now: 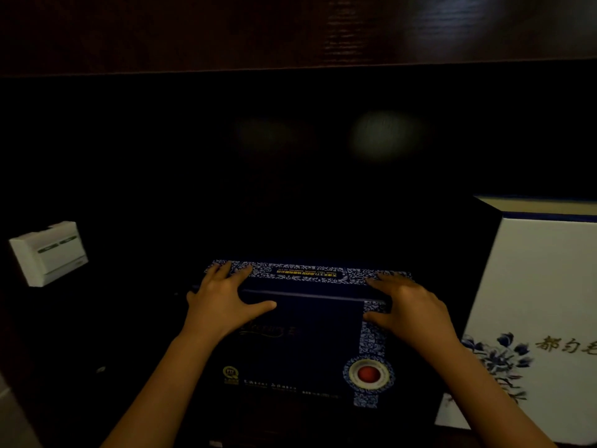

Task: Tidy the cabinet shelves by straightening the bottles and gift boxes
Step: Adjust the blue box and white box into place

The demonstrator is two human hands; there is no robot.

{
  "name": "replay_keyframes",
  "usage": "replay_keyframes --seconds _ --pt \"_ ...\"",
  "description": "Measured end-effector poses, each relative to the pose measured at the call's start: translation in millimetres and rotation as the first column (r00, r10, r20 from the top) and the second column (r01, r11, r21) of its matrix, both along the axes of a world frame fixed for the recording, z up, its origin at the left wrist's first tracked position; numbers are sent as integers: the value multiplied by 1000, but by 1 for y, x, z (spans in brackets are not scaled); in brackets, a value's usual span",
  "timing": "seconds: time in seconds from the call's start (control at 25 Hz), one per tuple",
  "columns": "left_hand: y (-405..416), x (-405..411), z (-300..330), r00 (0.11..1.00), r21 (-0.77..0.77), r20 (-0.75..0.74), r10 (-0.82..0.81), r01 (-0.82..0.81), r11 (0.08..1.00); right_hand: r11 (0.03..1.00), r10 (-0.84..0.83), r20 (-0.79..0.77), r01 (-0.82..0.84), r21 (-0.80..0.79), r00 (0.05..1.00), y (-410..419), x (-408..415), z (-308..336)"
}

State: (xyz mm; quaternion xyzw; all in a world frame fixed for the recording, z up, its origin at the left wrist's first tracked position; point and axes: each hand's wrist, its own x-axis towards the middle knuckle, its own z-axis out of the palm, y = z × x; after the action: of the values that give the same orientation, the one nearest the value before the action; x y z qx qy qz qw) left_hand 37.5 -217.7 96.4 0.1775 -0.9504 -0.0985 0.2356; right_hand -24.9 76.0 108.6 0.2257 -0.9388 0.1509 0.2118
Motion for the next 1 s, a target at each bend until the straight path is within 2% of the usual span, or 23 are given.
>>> replay_keyframes --seconds 0.32,0.44,0.52,0.6,0.68,0.8,0.92,1.0 --pt "7 -1 -3 1000 -13 -2 -21 21 1000 1000 -15 6 15 -4 1000 9 9 0" --pt "7 2 3 997 -13 82 -16 17 1000 998 -31 -7 31 58 999 8 17 1" --pt "16 2 12 986 -74 168 -4 17 997 997 -35 -71 40 65 997 14 28 7" --pt "37 2 22 986 -73 140 -91 102 992 997 -6 -157 -7 -78 988 32 43 16" --pt "70 2 35 960 38 -14 -278 278 960 952 -12 -249 -66 -300 968 64 59 22" --pt "136 2 53 827 284 -278 -489 557 780 818 -79 -283 -100 -566 956 139 74 30" --pt "207 -5 72 742 429 -385 -549 670 606 718 -366 -277 81 -691 889 232 59 31" --pt "245 -17 86 732 493 -397 -554 679 544 578 -453 -122 187 -795 883 283 39 29"
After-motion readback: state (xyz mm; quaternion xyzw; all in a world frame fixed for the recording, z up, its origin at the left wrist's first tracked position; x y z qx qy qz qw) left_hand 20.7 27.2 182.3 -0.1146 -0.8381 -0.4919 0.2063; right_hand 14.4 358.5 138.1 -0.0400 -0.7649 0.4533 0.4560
